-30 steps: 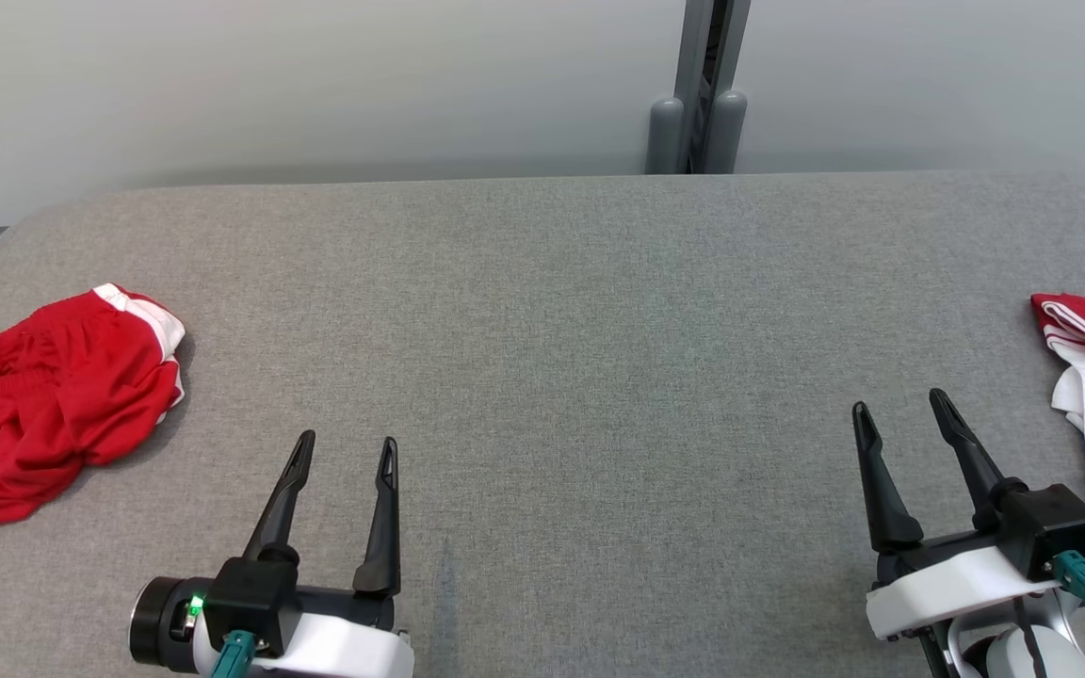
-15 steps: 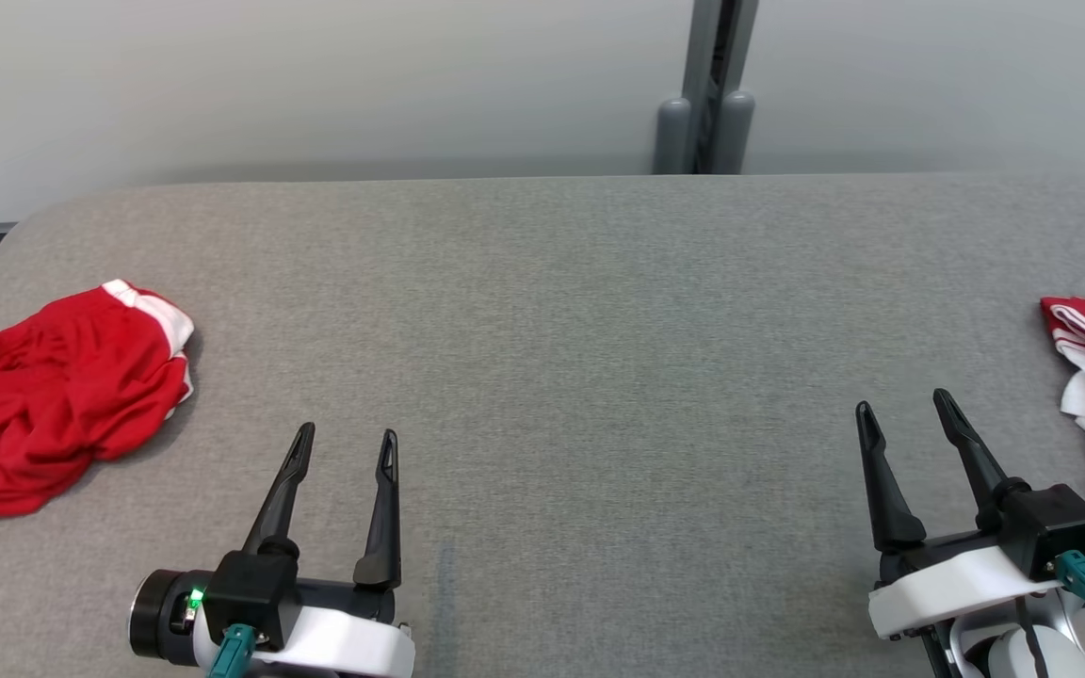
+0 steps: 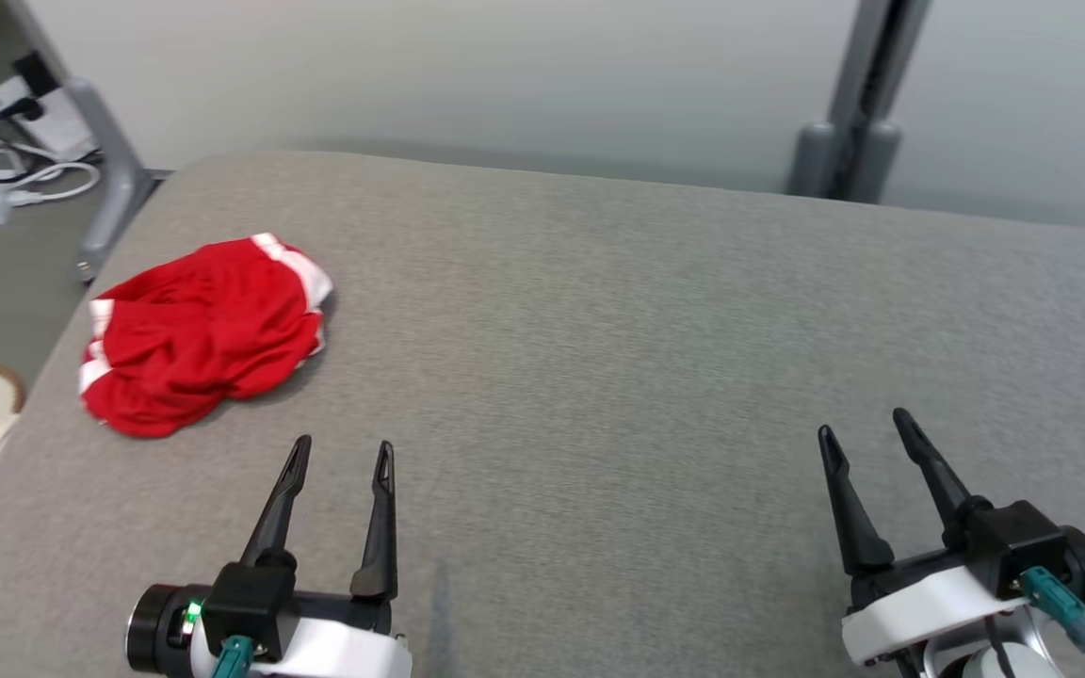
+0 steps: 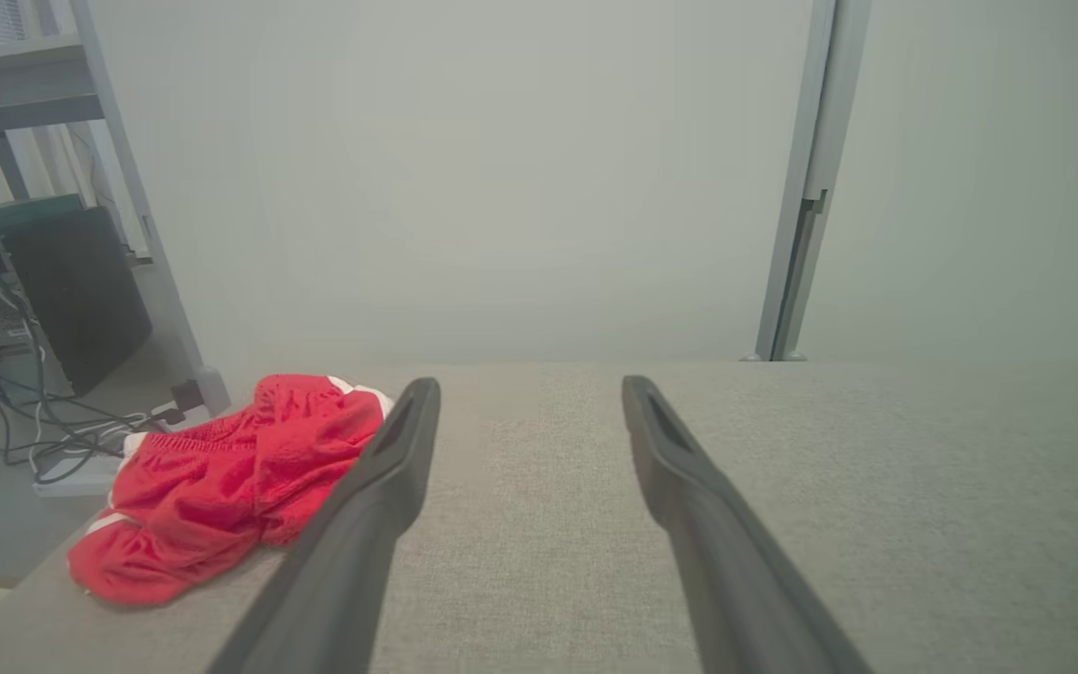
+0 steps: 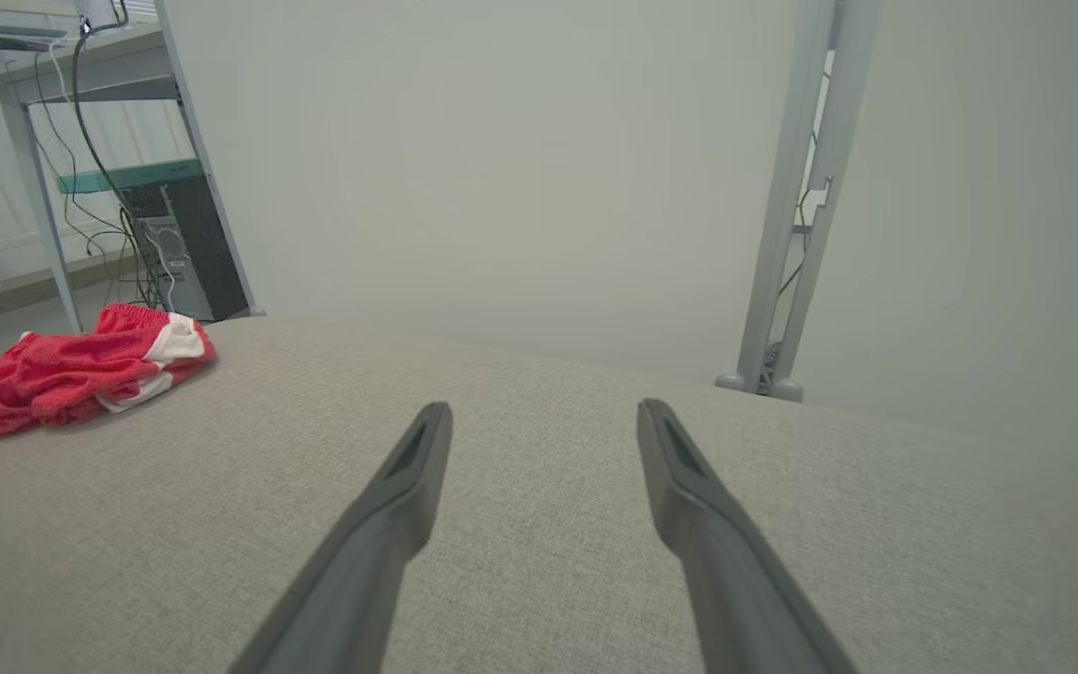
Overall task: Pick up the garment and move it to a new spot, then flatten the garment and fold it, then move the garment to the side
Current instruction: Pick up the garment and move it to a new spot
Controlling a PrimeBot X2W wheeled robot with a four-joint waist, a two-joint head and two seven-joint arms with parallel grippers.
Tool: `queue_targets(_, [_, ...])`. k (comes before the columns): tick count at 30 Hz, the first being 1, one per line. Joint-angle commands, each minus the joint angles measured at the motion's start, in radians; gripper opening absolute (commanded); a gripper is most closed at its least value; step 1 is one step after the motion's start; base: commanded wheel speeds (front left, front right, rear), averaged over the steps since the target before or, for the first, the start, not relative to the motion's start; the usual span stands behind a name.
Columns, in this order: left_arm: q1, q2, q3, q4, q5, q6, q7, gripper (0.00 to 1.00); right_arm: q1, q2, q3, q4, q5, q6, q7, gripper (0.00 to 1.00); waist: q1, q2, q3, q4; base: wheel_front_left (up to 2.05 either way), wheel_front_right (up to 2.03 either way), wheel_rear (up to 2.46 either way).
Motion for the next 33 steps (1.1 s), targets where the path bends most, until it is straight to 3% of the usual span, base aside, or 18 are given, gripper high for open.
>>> queue_targets(1, [0.01,0.004,0.007,0.003,0.0,-0.002,0.0,1.0,0.01,-0.004,0.008,-0.002,0.009,0.0,-0.005,1.0,0.0,0.0,-0.018,0.05,0.0,0.0,0.0])
queue_targets(7, [0.03,0.004,0.024,-0.003,0.008,-0.007,0.0,1.0,0.018,-0.019,0.069,-0.013,0.026,0.0,-0.005,1.0,0.0,0.0,-0.042,0.133,0.0,0.0,0.0])
queue_targets(17, [0.063,0.004,0.05,-0.009,0.022,-0.018,0.0,1.0,0.039,-0.016,0.085,0.0,0.057,0.0,-0.005,1.0,0.0,0.0,-0.074,0.244,0.0,0.0,0.0])
queue_targets(33, [0.087,0.003,0.076,-0.051,0.01,0.019,0.0,1.0,-0.011,-0.028,0.13,0.026,0.089,0.0,-0.005,1.0,0.0,0.0,-0.061,0.266,0.0,0.0,0.0])
